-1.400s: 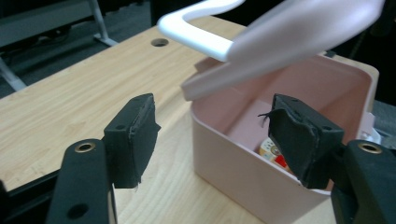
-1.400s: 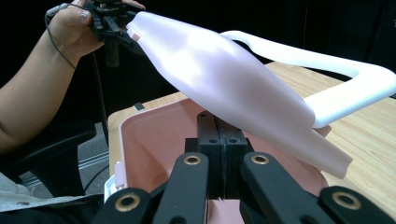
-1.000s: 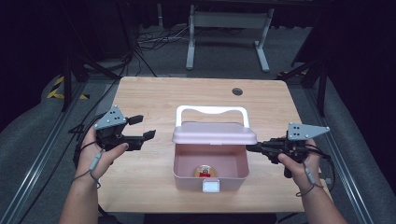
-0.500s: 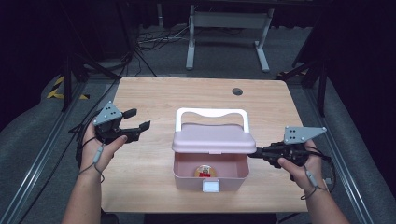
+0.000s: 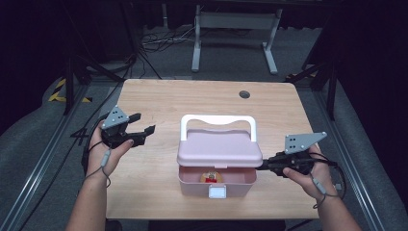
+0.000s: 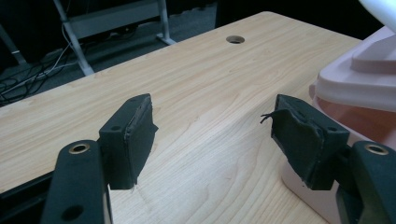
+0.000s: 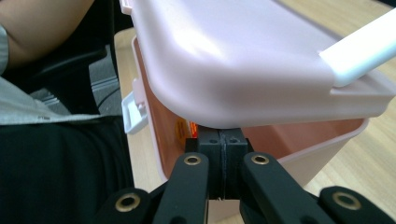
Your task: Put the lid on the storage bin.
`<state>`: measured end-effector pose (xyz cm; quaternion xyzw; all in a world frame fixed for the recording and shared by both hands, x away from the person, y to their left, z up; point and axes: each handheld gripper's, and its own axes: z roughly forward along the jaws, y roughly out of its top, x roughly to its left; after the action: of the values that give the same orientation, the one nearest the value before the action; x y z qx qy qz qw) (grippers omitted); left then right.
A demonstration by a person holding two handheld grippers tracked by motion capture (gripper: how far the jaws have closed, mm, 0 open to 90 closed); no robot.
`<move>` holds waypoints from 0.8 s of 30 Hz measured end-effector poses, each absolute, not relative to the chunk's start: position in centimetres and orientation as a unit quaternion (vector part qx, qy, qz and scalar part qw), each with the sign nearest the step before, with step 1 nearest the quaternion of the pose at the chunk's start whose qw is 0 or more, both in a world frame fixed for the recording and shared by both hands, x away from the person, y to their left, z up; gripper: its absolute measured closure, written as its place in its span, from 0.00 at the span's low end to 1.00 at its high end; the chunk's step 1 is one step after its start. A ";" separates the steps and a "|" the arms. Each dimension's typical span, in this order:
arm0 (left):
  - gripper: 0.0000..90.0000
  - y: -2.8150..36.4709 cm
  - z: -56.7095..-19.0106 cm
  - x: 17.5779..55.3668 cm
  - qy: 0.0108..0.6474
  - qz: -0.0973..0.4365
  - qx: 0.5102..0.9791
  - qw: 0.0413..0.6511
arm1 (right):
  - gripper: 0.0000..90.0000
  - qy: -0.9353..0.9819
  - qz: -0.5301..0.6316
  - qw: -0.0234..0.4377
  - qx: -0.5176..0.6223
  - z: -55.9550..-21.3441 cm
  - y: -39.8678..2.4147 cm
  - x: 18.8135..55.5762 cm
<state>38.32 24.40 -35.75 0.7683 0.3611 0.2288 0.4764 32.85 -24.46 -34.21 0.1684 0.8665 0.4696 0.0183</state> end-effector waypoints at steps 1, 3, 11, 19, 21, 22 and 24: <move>0.34 24.4 -35.8 38.3 0.362 0.229 0.768 0.477 | 1.00 0.869 0.465 0.015 0.168 -34.2 -24.4 32.8; 0.34 24.4 -35.8 38.4 0.363 0.230 0.768 0.475 | 1.00 0.873 0.458 0.013 0.166 -34.3 -24.4 32.9; 0.34 24.4 -36.1 38.5 0.366 0.227 0.770 0.470 | 1.00 0.881 0.443 0.005 0.165 -34.4 -24.4 32.9; 0.34 24.4 -36.4 38.7 0.366 0.224 0.774 0.466 | 1.00 0.891 0.424 -0.001 0.163 -34.6 -24.3 32.9; 0.34 24.3 -36.4 38.7 0.366 0.222 0.775 0.465 | 1.00 0.893 0.419 -0.003 0.163 -34.6 -24.2 32.9; 0.34 24.3 -36.4 38.7 0.367 0.222 0.775 0.465 | 1.00 0.895 0.416 -0.004 0.162 -34.6 -24.2 32.9; 0.34 24.3 -36.5 38.7 0.366 0.222 0.775 0.464 | 1.00 0.897 0.411 -0.007 0.162 -34.7 -24.1 32.8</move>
<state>38.69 24.35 -36.45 0.7753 0.3660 0.2221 0.4644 32.84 -24.14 -34.70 0.1623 0.8969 0.4113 -0.0074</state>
